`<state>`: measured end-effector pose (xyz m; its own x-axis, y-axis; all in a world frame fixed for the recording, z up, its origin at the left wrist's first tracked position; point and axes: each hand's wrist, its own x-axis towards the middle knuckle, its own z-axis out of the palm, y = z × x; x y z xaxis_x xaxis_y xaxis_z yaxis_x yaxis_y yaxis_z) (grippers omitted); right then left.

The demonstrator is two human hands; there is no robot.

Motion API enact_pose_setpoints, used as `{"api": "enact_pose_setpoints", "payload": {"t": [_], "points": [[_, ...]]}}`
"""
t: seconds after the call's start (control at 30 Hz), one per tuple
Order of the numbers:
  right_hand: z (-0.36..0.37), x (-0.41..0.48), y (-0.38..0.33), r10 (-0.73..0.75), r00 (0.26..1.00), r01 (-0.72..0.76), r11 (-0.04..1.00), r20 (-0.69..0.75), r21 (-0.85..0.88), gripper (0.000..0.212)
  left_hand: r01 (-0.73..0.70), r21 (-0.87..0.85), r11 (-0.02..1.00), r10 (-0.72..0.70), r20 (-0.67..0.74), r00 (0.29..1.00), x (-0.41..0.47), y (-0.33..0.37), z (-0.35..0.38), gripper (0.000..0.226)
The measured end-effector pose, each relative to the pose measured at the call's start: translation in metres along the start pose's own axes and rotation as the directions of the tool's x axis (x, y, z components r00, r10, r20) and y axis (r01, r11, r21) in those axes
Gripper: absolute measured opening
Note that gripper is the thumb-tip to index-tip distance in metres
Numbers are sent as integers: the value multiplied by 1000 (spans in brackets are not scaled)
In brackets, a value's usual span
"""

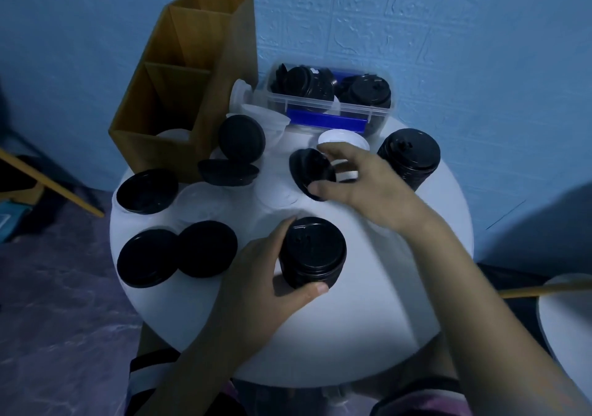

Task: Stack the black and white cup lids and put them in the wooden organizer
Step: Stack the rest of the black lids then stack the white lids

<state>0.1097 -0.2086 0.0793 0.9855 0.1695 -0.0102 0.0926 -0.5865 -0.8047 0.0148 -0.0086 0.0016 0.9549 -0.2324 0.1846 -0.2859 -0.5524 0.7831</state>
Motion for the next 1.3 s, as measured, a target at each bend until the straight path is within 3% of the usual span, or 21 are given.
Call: {"api": "enact_pose_setpoints", "payload": {"t": [0.07, 0.17, 0.27, 0.37, 0.53, 0.67, 0.9, 1.0, 1.3], "points": [[-15, -26, -3, -56, 997, 58, 998, 61, -31, 68, -4, 21, 1000, 3, 18, 1000, 1, 1, 1, 88], [-22, -60, -5, -105, 959, 147, 978, 264, -147, 64, -45, 45, 998, 44, 30, 999, 3, 4, 1, 85], [-18, -78, -2, -134, 911, 194, 974, 390, -120, 61, -61, 46, 997, 60, 25, 998, 3, 8, 1, 78], [-13, -86, 0, -113, 938, 146, 986, 328, -80, 57, -57, 36, 998, 56, 21, 998, 4, 10, 1, 69], [16, -94, -2, -120, 992, 126, 980, 44, -152, 47, -55, 26, 998, 55, 33, 998, 4, 12, -1, 63], [19, -94, 3, -154, 985, 162, 980, 78, -117, 52, -63, 11, 998, 63, 22, 998, 5, 12, -1, 67], [15, -93, 12, -16, 992, 14, 1000, 122, 12, 71, -47, -8, 999, 47, 34, 998, 3, 11, -1, 69], [17, -93, 13, -13, 993, 17, 999, 118, -39, 79, -43, -25, 999, 44, 37, 998, 4, 11, -2, 67], [21, -90, 7, -54, 996, 66, 980, 66, -187, 75, -14, -56, 998, 16, 50, 999, 5, 8, -2, 61]]}}
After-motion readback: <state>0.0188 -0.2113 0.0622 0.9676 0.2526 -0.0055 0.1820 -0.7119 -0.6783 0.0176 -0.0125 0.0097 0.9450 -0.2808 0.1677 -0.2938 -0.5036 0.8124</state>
